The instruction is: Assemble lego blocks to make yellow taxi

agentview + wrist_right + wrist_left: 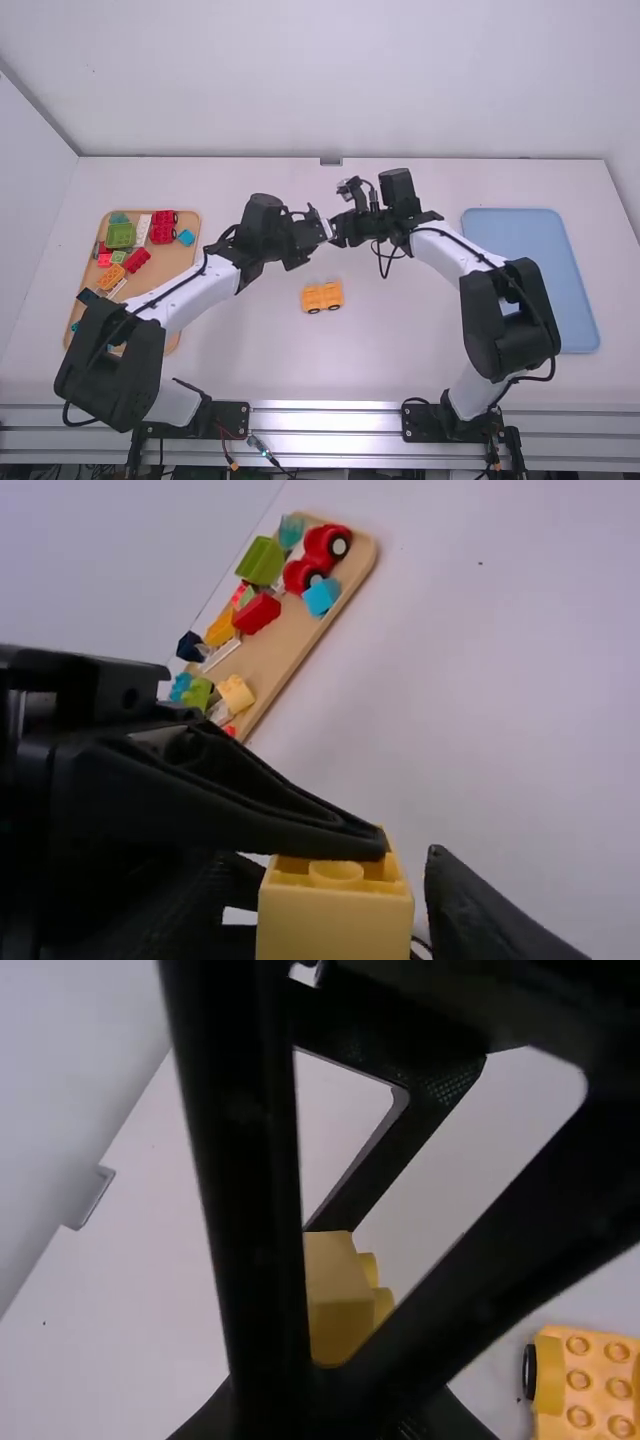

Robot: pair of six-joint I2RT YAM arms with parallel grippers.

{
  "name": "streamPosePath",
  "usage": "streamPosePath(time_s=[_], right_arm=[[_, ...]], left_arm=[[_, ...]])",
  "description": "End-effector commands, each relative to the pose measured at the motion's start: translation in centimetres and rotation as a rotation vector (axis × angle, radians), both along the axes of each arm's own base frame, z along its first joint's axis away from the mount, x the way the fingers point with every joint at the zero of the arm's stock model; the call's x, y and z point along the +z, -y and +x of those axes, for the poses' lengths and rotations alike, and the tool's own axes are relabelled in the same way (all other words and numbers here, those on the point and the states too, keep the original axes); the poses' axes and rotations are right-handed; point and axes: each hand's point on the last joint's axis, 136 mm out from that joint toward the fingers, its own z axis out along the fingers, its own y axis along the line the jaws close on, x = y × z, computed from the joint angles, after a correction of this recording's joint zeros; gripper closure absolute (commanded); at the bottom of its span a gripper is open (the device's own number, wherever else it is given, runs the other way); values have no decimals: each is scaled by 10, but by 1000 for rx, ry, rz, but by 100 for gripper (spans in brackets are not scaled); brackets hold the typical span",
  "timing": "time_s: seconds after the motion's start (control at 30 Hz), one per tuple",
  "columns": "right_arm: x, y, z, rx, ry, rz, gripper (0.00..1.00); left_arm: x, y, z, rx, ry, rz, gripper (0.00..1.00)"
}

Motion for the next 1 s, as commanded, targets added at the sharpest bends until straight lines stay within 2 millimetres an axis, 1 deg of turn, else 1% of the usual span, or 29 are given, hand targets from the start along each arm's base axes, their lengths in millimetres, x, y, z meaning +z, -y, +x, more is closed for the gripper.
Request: streamPosePath(time_s=[0.0,0.07,0.17,0.2,0.27,0.33,0.43,0.47,0.5,0.57,0.6,0.67,0.73,0.77,0.8,0.83,0.87,0.9,0.97], right_arm=[[6,-3,5,2,16,8,53],[6,-3,5,0,14,5,57],[6,-3,5,1,14,5,57],[6,-3,5,1,15,5,57],[6,-3,5,1,14,5,59],[6,-3,5,1,15,5,60],[6,-3,5,1,16,5,61],[6,-3,6,0,18,6,62],[6,-3,6,0,18,6,62],[6,-3,6,1,18,7,65],[6,-3,6,1,18,7,66],[6,-3,6,1,18,7,66],[6,-3,6,1,19,7,66],[6,-3,6,0,19,6,67],[7,-3,6,2,23,7,66],[6,-3,6,5,30,5,67],[6,-3,6,7,32,4,67],[6,-3,6,14,49,2,67],[6,-3,5,30,79,-3,67]], left_arm=[[9,6,1,-32,26,-9,97],[9,7,1,-33,27,-8,97],[10,7,2,-32,34,-10,96],[11,7,2,-33,36,-12,92],[12,7,3,-31,39,-13,91],[12,9,2,-35,41,-13,84],[12,9,2,-37,41,-13,81],[12,9,2,-37,41,-13,79],[12,9,2,-37,41,-13,79],[12,9,2,-37,41,-14,76],[12,9,2,-37,41,-14,73],[12,9,2,-37,41,-14,72],[12,9,2,-38,41,-14,68],[12,10,1,-40,40,-15,64],[12,10,1,-39,39,-16,50],[13,10,2,-23,24,-32,22],[13,10,2,-18,20,-38,14],[15,10,3,5,2,-65,1],[17,10,3,36,-32,-96,1]])
